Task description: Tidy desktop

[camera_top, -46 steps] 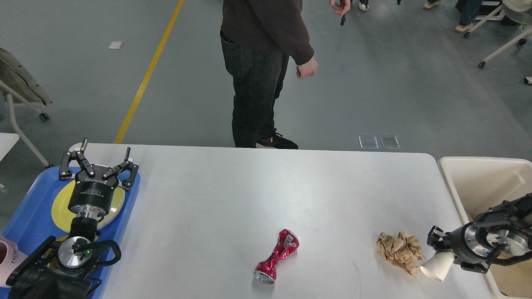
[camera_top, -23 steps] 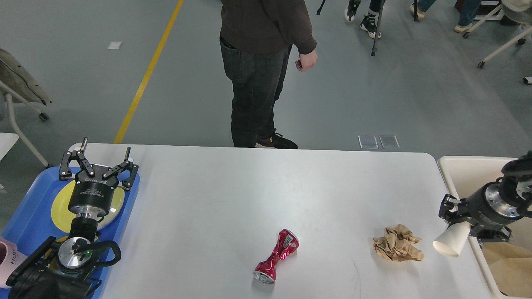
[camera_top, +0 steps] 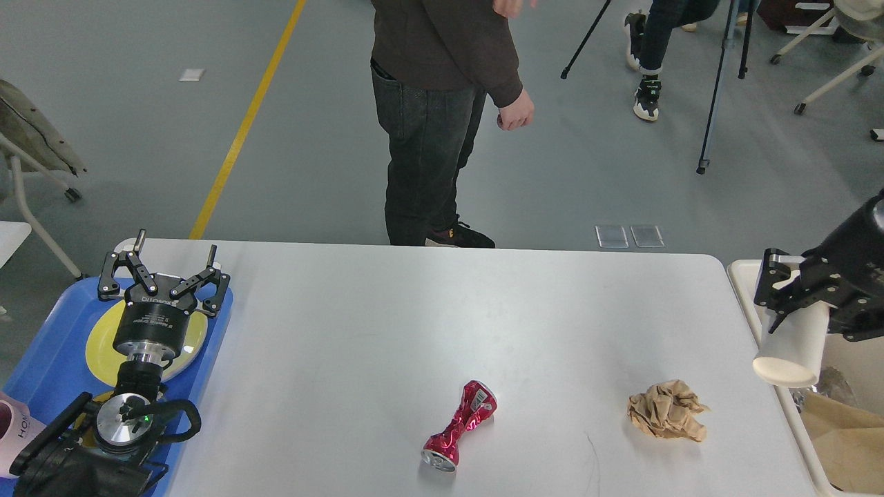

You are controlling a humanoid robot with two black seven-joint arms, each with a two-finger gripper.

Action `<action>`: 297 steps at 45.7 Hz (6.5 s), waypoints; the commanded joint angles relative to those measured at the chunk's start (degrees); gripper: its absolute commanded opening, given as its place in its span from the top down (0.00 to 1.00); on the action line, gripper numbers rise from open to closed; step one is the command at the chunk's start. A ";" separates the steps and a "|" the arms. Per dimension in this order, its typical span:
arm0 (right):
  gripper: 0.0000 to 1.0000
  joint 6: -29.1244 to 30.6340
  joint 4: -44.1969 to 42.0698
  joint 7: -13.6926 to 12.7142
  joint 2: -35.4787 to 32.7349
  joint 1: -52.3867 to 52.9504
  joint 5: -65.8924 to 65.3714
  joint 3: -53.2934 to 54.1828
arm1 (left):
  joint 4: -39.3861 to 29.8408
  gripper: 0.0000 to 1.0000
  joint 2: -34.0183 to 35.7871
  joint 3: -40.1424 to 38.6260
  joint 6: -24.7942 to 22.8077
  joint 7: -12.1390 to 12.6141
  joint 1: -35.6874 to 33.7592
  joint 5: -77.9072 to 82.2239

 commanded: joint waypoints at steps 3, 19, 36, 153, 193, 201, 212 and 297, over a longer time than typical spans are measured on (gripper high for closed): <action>1.00 3.13 3.32 0.04 -0.34 6.10 0.02 -0.60 | 0.00 0.04 0.00 0.01 0.03 -0.02 0.00 -0.03; 1.00 0.06 -1.16 -0.04 -7.62 4.88 -0.77 -4.12 | 0.00 0.04 0.00 0.01 0.03 -0.02 0.00 -0.03; 1.00 -12.85 -26.03 -0.48 -24.77 -22.08 -4.81 2.37 | 0.00 0.04 0.00 0.01 0.03 0.07 0.00 0.05; 0.00 -38.80 -78.97 -1.36 1.61 -95.60 -3.93 45.45 | 0.09 0.04 0.00 0.10 0.03 -0.02 -0.09 -0.03; 0.00 3.13 -22.99 -9.80 -0.43 -27.93 -11.67 22.34 | 0.00 0.04 0.00 0.10 0.03 -0.02 -0.09 -0.03; 0.00 3.57 -9.36 -10.06 2.74 -10.44 -7.81 17.33 | 0.09 0.04 0.00 0.10 0.03 -0.02 0.00 -0.03; 0.02 3.14 5.59 -10.77 7.65 6.71 -2.01 10.12 | 0.09 0.04 0.00 0.10 0.03 -0.02 0.00 -0.03; 0.00 -26.21 -31.40 1.01 12.67 -58.40 4.77 22.42 | 0.00 0.04 -0.09 0.10 0.03 -0.02 0.00 0.05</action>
